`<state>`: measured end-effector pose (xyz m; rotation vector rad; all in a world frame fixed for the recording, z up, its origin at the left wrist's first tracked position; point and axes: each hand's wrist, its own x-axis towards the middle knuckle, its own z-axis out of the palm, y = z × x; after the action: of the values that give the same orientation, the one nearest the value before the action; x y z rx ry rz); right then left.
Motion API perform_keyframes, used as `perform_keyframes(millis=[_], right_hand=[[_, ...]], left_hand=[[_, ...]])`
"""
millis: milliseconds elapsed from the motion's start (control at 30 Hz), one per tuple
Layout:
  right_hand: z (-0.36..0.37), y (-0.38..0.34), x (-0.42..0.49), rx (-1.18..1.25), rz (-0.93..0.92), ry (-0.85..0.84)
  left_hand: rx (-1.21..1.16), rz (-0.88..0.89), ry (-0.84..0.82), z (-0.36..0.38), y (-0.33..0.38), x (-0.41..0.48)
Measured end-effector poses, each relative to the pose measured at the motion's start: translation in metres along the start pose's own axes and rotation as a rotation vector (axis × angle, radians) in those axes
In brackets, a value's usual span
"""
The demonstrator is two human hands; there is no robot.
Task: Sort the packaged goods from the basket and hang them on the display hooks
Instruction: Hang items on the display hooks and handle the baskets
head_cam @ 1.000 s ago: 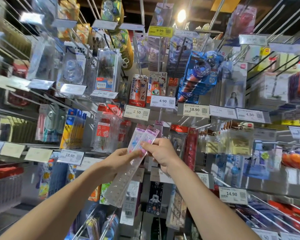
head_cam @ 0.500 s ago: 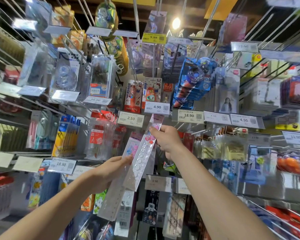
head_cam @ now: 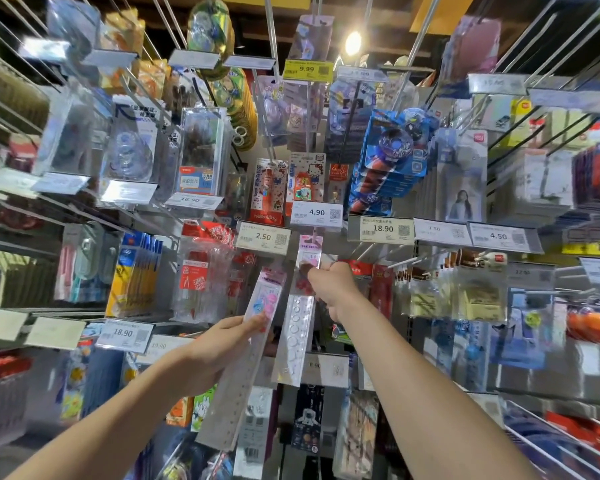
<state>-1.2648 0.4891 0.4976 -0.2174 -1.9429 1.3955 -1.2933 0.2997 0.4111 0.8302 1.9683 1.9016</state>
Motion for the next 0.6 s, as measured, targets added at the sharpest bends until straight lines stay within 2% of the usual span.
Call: perform_keyframes(millis=[100, 267, 367, 400, 467, 600], right_hand=[[-0.003, 0.014, -0.001, -0.059, 0.082, -0.031], [-0.017, 0.019, -0.015, -0.262, 0.279, -0.33], [-0.024, 0.011, -0.023, -0.376, 0.4, -0.573], [-0.024, 0.013, -0.024, -0.371, 0.413, -0.599], [-0.019, 0.021, -0.02, -0.306, 0.391, -0.528], [-0.004, 0.033, -0.02, -0.273, 0.276, -0.277]], left_hand=[[-0.006, 0.0, 0.035, 0.004, 0.002, -0.002], [0.073, -0.026, 0.075, 0.006, 0.003, -0.002], [0.065, -0.044, 0.114, 0.005, 0.003, -0.002], [0.06, -0.052, 0.12, 0.003, 0.002, -0.002], [0.052, -0.063, 0.112, 0.003, 0.003, -0.003], [0.037, -0.055, 0.091, 0.004, 0.0, -0.003]])
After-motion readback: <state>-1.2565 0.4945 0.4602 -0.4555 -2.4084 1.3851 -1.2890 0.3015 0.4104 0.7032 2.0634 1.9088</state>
